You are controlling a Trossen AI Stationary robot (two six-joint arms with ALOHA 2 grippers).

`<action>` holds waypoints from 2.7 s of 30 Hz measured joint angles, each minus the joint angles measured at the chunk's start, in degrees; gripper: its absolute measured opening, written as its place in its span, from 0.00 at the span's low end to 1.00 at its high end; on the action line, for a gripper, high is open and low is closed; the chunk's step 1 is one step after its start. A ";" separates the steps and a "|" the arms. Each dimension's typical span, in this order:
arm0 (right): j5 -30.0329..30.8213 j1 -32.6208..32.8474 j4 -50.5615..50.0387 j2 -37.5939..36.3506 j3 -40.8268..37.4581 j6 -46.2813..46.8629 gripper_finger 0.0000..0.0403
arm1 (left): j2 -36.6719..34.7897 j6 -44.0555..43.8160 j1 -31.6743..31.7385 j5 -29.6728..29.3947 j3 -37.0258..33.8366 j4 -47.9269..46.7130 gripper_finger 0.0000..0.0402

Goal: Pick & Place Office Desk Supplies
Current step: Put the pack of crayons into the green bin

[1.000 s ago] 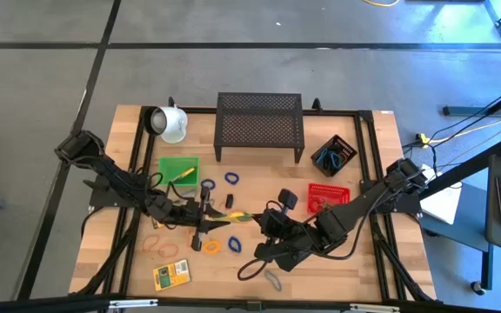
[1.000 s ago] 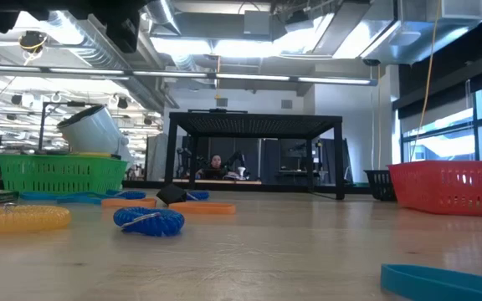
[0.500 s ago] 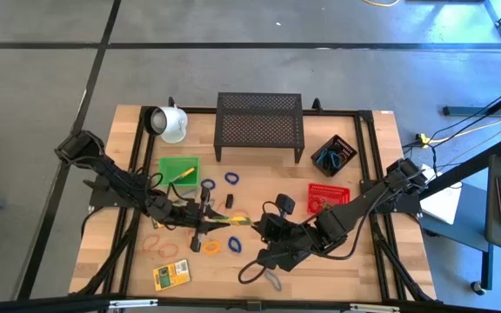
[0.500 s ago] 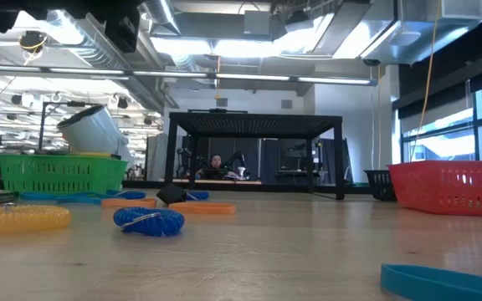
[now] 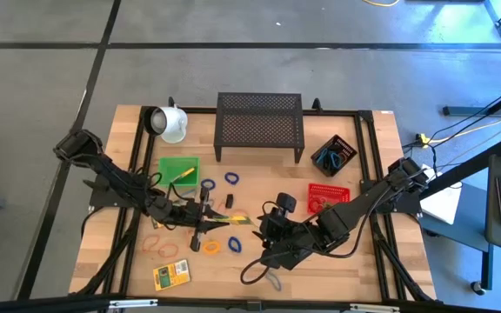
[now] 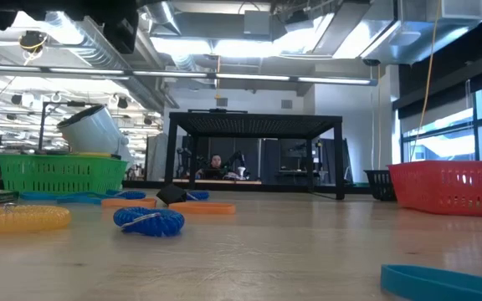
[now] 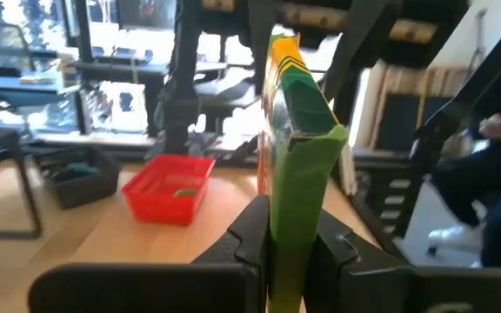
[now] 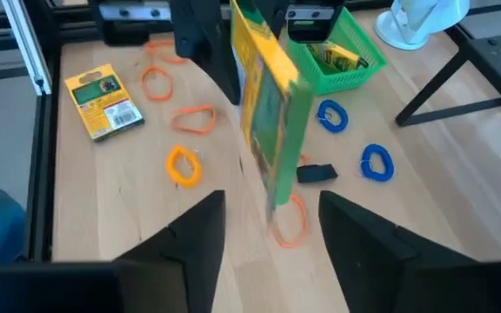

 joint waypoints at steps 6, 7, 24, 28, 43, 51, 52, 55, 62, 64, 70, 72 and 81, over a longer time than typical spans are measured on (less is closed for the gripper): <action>-0.38 0.58 -1.94 -0.49 0.00 0.11 0.48 | -5.68 -0.20 0.00 -6.20 0.02 -12.17 0.07; -0.60 0.71 -2.22 -0.49 0.00 0.58 0.47 | -6.93 -0.49 0.00 -7.51 0.02 -14.63 0.07; -6.45 0.69 -3.49 -0.49 0.00 7.50 0.42 | -25.18 -33.96 0.23 -37.12 0.04 -75.37 0.08; -6.46 0.69 -3.42 -0.49 0.00 7.50 0.42 | -25.15 -43.71 1.99 -37.09 0.04 -84.63 0.08; -6.40 0.69 -3.43 -0.49 0.00 7.50 0.42 | -24.91 -60.36 10.51 -23.67 0.04 -104.80 0.08; -6.27 0.69 -3.41 -0.49 0.00 7.48 0.42 | -24.91 -58.66 11.10 -17.63 0.04 -104.91 0.08; -6.27 0.69 -3.41 -0.49 0.00 7.49 0.42 | -24.91 -58.53 11.10 -17.50 0.04 -104.90 0.08; -6.27 0.69 -3.41 -0.49 0.00 7.48 0.42 | -24.89 -57.61 11.10 -18.09 0.04 -104.88 0.08; -6.27 0.69 -3.41 -0.49 0.00 7.48 0.42 | -24.85 -57.81 11.10 -20.84 0.04 -104.83 0.08; -6.27 0.69 -3.41 -0.49 0.00 7.48 0.42 | -24.85 -57.51 11.04 -21.43 0.73 -104.88 0.08; -6.27 0.69 -3.41 -0.49 0.00 7.48 0.42 | -24.85 -55.11 8.22 -22.40 4.00 -104.23 0.08; -6.27 0.69 -3.41 -0.49 0.00 7.48 0.42 | -24.85 -54.80 6.84 -22.19 5.06 -104.09 0.08; -6.27 0.69 -3.39 -0.47 0.00 9.12 0.42 | -24.85 -52.04 2.91 -13.13 7.19 -104.70 0.08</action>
